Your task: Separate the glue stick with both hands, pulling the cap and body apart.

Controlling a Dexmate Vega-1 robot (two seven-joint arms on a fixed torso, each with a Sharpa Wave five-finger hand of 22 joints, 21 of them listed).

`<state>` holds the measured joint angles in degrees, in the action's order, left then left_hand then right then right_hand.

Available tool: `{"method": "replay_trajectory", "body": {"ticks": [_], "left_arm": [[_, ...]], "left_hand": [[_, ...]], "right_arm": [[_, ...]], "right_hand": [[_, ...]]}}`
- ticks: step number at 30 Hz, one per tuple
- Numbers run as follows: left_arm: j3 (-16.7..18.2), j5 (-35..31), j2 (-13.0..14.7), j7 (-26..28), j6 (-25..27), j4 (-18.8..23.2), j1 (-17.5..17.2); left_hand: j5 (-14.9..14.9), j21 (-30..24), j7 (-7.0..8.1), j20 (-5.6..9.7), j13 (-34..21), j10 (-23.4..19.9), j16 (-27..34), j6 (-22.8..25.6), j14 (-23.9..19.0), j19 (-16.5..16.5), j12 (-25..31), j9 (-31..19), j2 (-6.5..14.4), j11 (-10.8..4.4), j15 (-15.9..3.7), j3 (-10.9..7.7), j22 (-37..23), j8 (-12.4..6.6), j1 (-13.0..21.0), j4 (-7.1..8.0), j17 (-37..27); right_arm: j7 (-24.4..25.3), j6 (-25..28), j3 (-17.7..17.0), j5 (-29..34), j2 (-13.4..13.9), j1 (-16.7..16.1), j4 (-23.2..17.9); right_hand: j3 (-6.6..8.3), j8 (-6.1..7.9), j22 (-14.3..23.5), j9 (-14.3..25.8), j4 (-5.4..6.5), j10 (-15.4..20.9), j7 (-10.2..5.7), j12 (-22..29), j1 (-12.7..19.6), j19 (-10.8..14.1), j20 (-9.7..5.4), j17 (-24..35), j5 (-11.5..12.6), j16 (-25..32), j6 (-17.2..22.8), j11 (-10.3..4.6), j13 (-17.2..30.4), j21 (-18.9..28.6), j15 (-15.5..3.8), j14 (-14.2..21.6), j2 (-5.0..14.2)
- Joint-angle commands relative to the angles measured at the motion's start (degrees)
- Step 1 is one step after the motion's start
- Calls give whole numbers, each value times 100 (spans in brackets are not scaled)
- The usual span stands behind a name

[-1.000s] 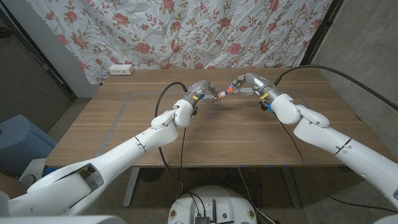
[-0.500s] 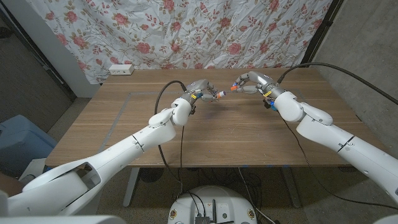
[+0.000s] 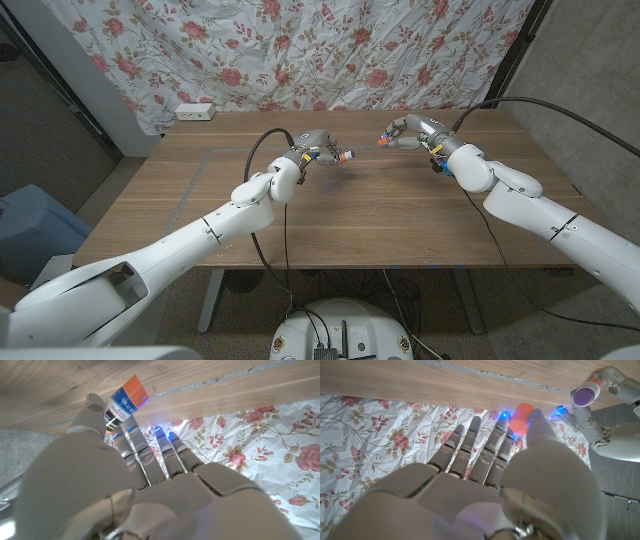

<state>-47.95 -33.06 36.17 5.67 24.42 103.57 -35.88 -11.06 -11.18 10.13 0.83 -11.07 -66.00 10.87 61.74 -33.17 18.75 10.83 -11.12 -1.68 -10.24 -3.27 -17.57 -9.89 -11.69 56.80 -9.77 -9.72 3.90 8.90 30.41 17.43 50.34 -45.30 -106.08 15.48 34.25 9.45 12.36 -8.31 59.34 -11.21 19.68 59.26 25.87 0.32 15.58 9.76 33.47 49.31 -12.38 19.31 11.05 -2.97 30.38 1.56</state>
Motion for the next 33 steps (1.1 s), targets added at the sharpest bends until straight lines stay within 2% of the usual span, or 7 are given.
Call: {"method": "replay_trajectory", "body": {"ticks": [1,10,24,33], "left_arm": [[3,-493,230,-230,294,194,-83],[36,-700,298,-319,342,209,-137],[-186,-1568,452,-719,355,117,-15],[-155,-1886,469,-813,337,45,-92]], "left_hand": [[-37,-3,-105,23,-25,-234,-2,285,-21,-8,46,-60,384,-272,-822,2,-10,-26,201,20,-31],[-37,-5,-106,27,-25,-229,-6,295,-9,-4,46,-60,384,-272,-822,12,-10,-32,195,22,-30],[-39,9,-79,44,-24,-190,-19,235,28,-40,36,-62,383,-273,-834,27,-10,-12,196,21,-27],[-42,40,-51,126,-23,-134,-30,177,77,-146,26,-63,391,-274,-846,41,-5,2,197,22,-26]], "right_arm": [[-142,55,117,145,82,101,138],[-253,183,245,392,119,194,166],[-333,329,447,778,95,319,317],[-435,343,627,1098,76,466,483]], "right_hand": [[-45,26,23,24,-4,-25,-133,-19,-33,29,47,37,33,26,128,0,24,-14,-790,-5,15],[-60,26,23,23,-7,-24,-132,-21,-45,36,59,43,37,33,127,-3,42,-11,-794,-1,20],[-73,40,23,21,-7,-18,-132,-22,-64,37,67,46,42,35,160,-3,67,-10,-798,9,39],[-88,45,23,19,-1,-7,-131,-21,-93,42,64,45,42,33,170,-1,85,-8,-788,16,44]]}}
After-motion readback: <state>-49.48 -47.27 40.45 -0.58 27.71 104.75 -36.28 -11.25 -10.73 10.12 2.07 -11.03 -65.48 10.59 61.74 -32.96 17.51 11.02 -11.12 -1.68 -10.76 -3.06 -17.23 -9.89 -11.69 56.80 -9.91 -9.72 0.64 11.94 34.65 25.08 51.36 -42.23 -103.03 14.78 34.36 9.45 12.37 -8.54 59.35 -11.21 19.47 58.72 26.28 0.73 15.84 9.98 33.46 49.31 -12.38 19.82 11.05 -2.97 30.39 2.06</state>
